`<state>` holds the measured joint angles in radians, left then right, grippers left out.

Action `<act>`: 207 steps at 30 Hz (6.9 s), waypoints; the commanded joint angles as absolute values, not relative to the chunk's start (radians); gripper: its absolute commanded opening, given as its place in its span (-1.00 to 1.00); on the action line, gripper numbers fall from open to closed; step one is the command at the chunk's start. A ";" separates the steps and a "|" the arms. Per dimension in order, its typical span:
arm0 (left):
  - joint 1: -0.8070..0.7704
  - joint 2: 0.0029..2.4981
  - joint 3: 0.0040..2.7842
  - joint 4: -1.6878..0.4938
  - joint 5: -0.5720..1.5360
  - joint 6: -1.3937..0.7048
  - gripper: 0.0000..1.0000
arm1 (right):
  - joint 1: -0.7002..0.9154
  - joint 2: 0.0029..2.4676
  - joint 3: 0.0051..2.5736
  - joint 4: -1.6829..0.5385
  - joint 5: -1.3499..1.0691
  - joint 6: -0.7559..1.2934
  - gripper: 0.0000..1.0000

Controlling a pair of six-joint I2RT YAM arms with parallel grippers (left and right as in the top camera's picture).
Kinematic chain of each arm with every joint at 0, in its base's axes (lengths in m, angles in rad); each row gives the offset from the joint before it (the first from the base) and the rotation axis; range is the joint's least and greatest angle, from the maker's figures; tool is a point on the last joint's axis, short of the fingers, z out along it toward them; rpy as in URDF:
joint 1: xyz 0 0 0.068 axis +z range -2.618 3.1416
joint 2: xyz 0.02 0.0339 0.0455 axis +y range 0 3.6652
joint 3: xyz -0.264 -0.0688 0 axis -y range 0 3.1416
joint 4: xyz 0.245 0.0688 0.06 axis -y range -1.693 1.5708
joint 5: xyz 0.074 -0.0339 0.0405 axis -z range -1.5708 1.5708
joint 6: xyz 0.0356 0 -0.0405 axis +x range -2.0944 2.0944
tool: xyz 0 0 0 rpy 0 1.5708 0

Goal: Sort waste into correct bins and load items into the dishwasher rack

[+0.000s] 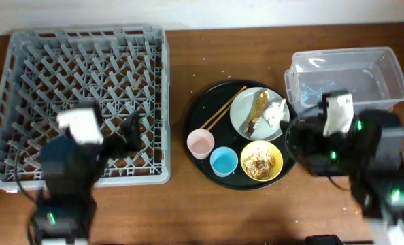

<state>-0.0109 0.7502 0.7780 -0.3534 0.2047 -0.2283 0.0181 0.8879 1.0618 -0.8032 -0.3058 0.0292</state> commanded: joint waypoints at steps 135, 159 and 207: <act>0.430 1.415 1.263 -1.035 0.012 -0.426 0.16 | 0.235 1.556 1.552 -1.171 -0.406 0.267 0.97; 0.343 1.593 1.591 -1.303 0.882 0.085 0.94 | 0.556 2.001 1.542 -1.009 -0.240 0.298 -0.92; -0.179 1.590 1.591 -0.981 1.549 0.083 0.47 | 0.274 1.566 1.609 -0.878 -1.111 -0.018 -0.92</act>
